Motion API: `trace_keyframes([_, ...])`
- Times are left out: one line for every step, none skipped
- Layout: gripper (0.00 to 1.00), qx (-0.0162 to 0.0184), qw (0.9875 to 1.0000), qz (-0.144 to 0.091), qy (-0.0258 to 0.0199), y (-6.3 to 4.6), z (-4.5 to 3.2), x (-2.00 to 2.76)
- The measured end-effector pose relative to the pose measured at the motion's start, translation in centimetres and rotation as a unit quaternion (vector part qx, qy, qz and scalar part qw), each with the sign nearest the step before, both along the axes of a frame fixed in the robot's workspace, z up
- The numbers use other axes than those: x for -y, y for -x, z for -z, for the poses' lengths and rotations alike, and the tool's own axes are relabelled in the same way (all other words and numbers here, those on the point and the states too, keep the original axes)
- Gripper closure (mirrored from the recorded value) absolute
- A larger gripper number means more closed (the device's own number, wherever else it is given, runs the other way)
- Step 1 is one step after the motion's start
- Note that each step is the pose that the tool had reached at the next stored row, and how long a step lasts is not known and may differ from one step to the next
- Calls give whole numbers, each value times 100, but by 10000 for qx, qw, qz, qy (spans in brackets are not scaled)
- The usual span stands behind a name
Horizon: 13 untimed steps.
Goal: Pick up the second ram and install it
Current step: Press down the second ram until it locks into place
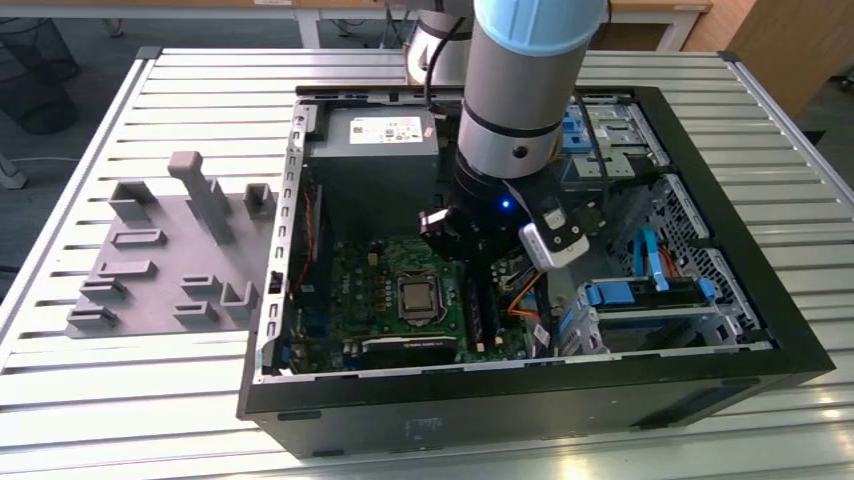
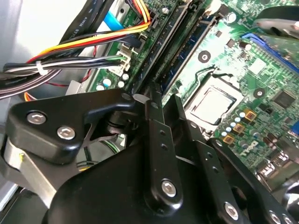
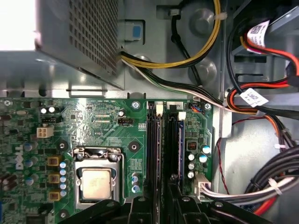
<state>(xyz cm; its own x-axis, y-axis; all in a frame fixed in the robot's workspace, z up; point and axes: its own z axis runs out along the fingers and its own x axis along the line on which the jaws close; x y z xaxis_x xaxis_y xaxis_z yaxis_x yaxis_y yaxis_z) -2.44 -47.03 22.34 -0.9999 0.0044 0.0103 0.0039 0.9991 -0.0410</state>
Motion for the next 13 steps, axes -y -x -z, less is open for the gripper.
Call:
trace_keyframes([73, -1, 10000, 0, 0, 0, -18, 0])
trace_keyframes([73, -3, 10000, 0, 0, 0, -39, 0])
trace_keyframes([74, -8, 10000, 0, 0, 0, -73, 0])
trace_keyframes([80, -10, 10000, 0, 0, 0, -85, 0])
trace_keyframes([87, -10, 10000, 0, 0, 0, -88, 0])
trace_keyframes([87, -10, 10000, 0, -1, -1, -88, 0])
trace_keyframes([89, -10, 10000, 0, -2, -1, -88, 0])
trace_keyframes([89, -10, 10000, 0, -2, -1, -89, 0])
trace_keyframes([89, -11, 10000, 0, -1, 0, -90, 0])
trace_keyframes([89, -11, 10000, 0, 0, 0, -90, 0])
trace_keyframes([89, -11, 10000, 0, -1, -1, -84, 0])
trace_keyframes([89, -11, 10000, 0, 0, 0, -81, 0])
trace_keyframes([89, -11, 10000, -1, 1, 0, -79, 0])
